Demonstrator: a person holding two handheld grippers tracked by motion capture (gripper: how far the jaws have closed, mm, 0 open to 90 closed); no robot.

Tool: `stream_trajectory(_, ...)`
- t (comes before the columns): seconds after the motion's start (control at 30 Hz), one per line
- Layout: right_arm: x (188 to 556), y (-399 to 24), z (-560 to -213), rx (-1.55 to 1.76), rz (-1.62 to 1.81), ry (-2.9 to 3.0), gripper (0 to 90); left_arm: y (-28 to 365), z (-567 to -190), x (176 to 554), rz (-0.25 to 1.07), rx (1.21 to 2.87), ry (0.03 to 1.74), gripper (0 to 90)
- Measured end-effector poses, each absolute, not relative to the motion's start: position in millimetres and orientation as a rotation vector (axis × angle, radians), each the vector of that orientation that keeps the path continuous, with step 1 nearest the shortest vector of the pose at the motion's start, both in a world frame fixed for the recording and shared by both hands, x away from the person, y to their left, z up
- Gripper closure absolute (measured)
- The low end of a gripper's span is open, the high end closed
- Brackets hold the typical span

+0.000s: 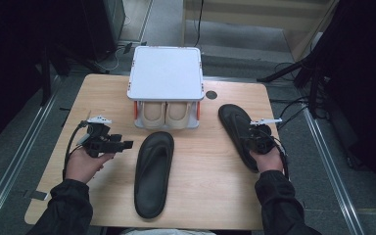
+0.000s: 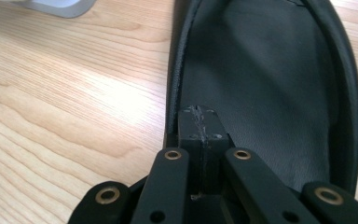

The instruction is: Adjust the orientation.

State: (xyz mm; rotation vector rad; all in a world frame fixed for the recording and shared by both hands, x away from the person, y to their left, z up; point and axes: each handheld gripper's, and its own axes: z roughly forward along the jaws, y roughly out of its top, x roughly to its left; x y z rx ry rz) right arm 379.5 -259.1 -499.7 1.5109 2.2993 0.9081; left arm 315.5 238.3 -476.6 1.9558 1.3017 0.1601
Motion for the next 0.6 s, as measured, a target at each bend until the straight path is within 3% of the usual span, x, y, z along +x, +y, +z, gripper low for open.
stream_trajectory(0.6,386.3,-240.0,-501.3,1.501,0.936,2.305,90.0,235.9,-477.8,316.3,0.154,1.971,1.298,38.5)
